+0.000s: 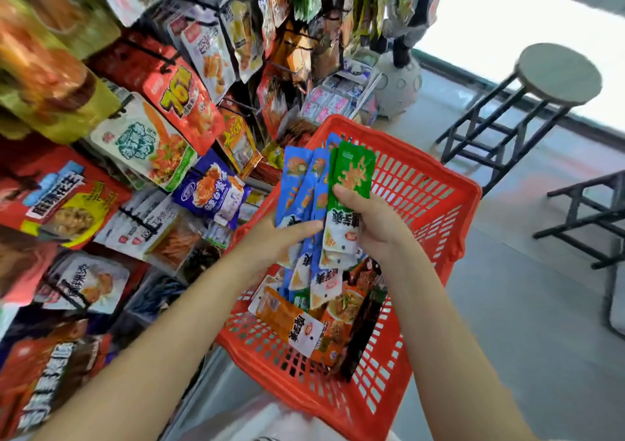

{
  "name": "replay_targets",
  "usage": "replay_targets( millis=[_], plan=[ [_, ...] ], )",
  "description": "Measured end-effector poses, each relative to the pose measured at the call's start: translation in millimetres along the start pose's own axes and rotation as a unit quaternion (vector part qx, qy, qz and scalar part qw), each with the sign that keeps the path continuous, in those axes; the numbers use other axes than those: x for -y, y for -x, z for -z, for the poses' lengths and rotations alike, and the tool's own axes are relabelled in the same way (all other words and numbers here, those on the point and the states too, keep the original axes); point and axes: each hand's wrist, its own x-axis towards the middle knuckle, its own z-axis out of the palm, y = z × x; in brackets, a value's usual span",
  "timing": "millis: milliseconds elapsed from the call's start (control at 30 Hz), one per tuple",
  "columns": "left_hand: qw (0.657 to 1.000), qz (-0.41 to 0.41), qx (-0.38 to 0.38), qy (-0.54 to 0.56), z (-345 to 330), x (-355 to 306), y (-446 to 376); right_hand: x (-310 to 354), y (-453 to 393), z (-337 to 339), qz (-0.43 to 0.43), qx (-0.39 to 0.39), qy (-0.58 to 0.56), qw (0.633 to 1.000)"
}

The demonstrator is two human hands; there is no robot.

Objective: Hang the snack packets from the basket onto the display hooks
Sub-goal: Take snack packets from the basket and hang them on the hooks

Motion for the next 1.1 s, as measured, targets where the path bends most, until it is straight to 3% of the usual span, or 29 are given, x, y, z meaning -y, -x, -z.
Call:
replay_targets(
  millis=[100, 233, 467, 600, 733, 900, 1000, 1100],
  plan=[
    [0.995, 0.065, 0.031, 0.069, -5.4, 16.0, -4.8, -11.5, 2.2, -5.2, -0.023, -0.062, -0.04, 0.997],
    [0.993, 0.068, 0.014, 0.097, -7.7, 22.6, 0.1, -28.2, 5.9, 2.2, -0.021, -0.059, -0.049, 0.997],
    [0.983, 0.03, -0.108, 0.148, 8.8, 16.0, -0.3, -36.8, 18.0, 19.0, 0.021, -0.093, 0.001, 0.995],
    [0.978, 0.0, -0.139, 0.155, 14.7, 18.4, -5.1, -38.8, 29.5, 15.2, 0.005, -0.032, -0.045, 0.998],
    [0.978, 0.019, -0.128, 0.161, 1.0, 15.9, -5.6, -56.0, 31.8, -1.4, -0.035, 0.011, 0.0, 0.999],
    [0.978, 0.092, -0.149, 0.114, 0.3, 23.8, -6.9, -48.0, 43.6, 1.4, -0.005, -0.06, 0.014, 0.998],
    [0.978, 0.084, -0.16, 0.101, 2.4, 34.4, -8.5, -49.1, 46.7, 17.1, 0.024, -0.116, -0.034, 0.992],
    [0.979, 0.073, -0.142, 0.123, -6.3, 33.7, -2.8, -58.2, 45.0, 19.8, 0.056, -0.119, -0.078, 0.988]
  ],
)
